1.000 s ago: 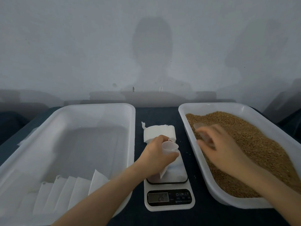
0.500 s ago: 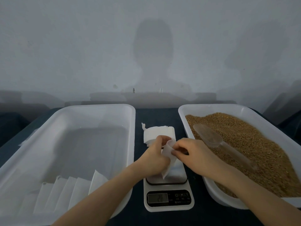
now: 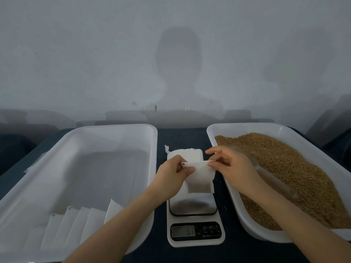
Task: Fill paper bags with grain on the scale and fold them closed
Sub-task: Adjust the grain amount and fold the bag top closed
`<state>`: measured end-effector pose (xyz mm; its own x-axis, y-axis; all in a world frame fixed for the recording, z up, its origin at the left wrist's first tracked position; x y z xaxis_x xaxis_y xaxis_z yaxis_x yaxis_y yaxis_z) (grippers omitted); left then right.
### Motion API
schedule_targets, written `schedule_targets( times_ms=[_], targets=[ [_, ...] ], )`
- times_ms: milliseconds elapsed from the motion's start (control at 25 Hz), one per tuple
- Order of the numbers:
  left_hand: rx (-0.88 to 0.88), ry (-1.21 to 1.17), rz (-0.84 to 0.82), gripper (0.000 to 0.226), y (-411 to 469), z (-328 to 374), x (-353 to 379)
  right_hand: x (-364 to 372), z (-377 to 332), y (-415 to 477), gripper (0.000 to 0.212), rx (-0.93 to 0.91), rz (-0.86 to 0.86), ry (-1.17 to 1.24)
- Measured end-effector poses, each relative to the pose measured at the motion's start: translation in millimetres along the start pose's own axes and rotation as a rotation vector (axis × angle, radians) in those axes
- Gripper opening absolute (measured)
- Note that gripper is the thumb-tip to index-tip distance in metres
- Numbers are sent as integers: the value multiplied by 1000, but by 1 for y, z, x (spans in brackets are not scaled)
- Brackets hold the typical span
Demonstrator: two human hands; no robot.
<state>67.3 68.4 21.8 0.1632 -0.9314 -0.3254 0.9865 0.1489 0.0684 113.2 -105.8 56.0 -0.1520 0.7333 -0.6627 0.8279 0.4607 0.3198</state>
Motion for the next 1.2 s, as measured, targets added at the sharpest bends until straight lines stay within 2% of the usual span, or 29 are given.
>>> schedule_targets(
  times_ms=[120,200,280,440,560,840,1200],
  targets=[
    [-2,-17,28,9,-2,4,-2,6,4,1,36,45,-126,-32],
    [8,0,33,9,-3,3,-4,13,9,1,22,69,-200,-152],
    [33,46,19,6,-3,3,-5,13,12,2,7,70,-174,-199],
    [87,220,-68,18,-3,1,-5,18,12,1,8,24,-156,-214],
    [51,280,-122,16,-3,-3,-3,24,14,-2,2,-5,-186,-243],
    [64,191,-64,12,-1,-2,-6,20,13,-9,9,-74,-131,-220],
    [55,181,-69,14,-2,0,-5,18,13,-10,11,-91,-87,-224]
  ],
)
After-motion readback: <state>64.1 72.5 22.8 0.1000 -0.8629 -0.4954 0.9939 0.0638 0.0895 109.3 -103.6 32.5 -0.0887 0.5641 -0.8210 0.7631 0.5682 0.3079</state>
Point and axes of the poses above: each hand's wrist, its own y-axis towards the middle knuckle, its own x-axis out of the palm, z = x × y, the point moved 4 cm from there along y, towards the middle knuckle, and after that the axes turned 10 degrees about -y, right-handed, at the moved point
